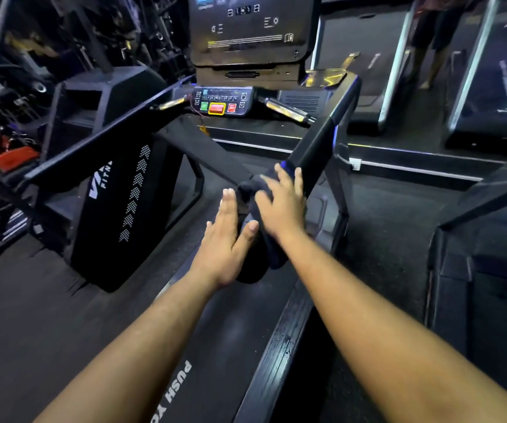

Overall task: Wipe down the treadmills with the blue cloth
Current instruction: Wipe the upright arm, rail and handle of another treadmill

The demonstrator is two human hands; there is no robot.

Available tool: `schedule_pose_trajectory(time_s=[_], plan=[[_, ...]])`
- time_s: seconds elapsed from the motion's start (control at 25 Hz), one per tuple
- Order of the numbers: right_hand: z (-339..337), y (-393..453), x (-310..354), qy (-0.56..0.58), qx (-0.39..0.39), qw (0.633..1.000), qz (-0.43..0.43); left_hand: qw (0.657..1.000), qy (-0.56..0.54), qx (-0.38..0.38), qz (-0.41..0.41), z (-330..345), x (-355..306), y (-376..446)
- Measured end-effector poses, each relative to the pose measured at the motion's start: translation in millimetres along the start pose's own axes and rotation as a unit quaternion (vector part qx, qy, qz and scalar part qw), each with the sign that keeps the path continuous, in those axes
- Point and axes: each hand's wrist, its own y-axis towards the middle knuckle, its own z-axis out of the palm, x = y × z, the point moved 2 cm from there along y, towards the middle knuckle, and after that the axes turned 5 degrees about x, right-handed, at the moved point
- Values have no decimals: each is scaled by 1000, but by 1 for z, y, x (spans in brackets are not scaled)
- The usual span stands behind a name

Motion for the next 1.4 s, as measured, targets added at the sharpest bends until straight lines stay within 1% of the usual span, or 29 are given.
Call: schedule_pose_trajectory(time_s=[0.04, 0.08, 0.12, 0.16, 0.32, 0.36, 0.4, 0.48, 0.56, 0.6, 0.68, 0.76, 0.8, 0.88, 0.96, 1.04, 1.08, 1.16, 1.2, 1.28, 1.32, 1.36, 1.4], plan=[[10, -28, 2, 43, -13, 998, -33, 1000, -7, -8, 4, 0, 1, 0], [21, -58, 0, 85, -5, 995, -54, 1000, -16, -15, 5, -1, 1, 1], [30, -79, -4, 102, 12, 993, -56, 999, -25, -20, 4, -1, 1, 0], [31, -82, -5, 105, 20, 993, -56, 999, -29, -23, 2, -1, 0, 0], [3, 6, -17, 51, 21, 998, -7, 1000, 3, -15, -2, 1, -1, -1], [-3, 19, -21, 61, 14, 998, 7, 1000, 14, -10, 0, 2, -1, 0], [-1, 17, -23, 79, -4, 997, 16, 1000, 22, -7, 1, 3, -1, 0], [15, -26, -14, 122, -40, 992, 15, 1000, 16, 3, 5, 2, 1, 2], [35, -81, 0, 169, -26, 985, 6, 1000, -12, 14, 10, 1, 2, 2], [38, -88, 0, 175, -15, 984, 8, 999, -23, 19, 13, 0, 1, 2], [28, -52, -6, 151, -15, 988, 11, 999, -28, 26, 13, -1, 0, 3], [12, -8, -12, 132, -9, 990, 47, 999, -22, 33, 13, -2, 1, 3], [7, 2, -14, 149, -17, 987, 62, 999, -20, 33, 14, -2, 2, 3], [13, -16, -10, 209, -49, 973, 84, 999, -30, 35, 15, -2, 1, 2], [30, -66, 9, 264, -74, 959, 77, 998, -50, 37, 19, -4, 0, 1], [45, -102, 16, 277, -80, 955, 69, 997, -64, 34, 23, -5, 0, 2], [45, -98, 12, 282, -85, 953, 65, 997, -59, 34, 26, -6, 0, 2], [37, -63, -6, 299, -105, 946, 62, 998, -27, 45, 24, -5, -1, 1], [30, -42, -20, 317, -119, 935, 109, 998, -11, 53, 20, -5, -2, 1], [25, -25, -31, 363, -127, 896, 220, 998, 12, 67, 9, -5, -6, -1], [27, -32, -26, 353, -131, 897, 232, 997, 25, 74, 5, -5, -7, -1], [32, -46, -14, 320, -139, 919, 185, 996, 38, 80, -1, -6, -8, -1], [40, -61, -3, 278, -128, 945, 115, 995, 49, 87, -10, -6, -7, 1]])
